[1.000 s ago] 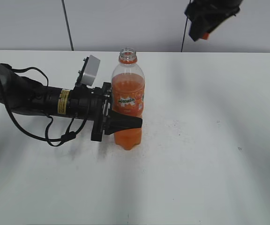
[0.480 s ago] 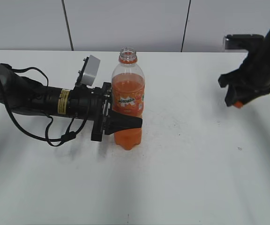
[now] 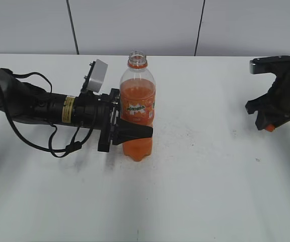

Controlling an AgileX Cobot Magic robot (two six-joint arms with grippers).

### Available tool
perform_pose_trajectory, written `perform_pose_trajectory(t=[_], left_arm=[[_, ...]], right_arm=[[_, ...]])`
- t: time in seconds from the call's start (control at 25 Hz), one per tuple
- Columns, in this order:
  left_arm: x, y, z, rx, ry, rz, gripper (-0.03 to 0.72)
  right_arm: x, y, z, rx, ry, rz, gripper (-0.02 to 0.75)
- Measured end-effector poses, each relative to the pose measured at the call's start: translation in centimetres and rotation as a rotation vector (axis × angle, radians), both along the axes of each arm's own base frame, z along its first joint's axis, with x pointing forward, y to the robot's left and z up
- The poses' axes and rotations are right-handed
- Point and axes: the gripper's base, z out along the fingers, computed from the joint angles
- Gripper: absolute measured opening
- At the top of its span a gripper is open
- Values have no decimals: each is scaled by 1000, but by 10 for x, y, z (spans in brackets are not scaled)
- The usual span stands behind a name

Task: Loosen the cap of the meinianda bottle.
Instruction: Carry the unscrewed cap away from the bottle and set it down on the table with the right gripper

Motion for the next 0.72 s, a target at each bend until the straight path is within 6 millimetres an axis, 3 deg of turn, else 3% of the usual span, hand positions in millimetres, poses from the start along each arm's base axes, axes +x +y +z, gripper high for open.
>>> perform_pose_trajectory(t=[0.72], left_arm=[[0,0,0,-3,1,4,419]], right_arm=[[1,0,-22,-1,0,-13,276]])
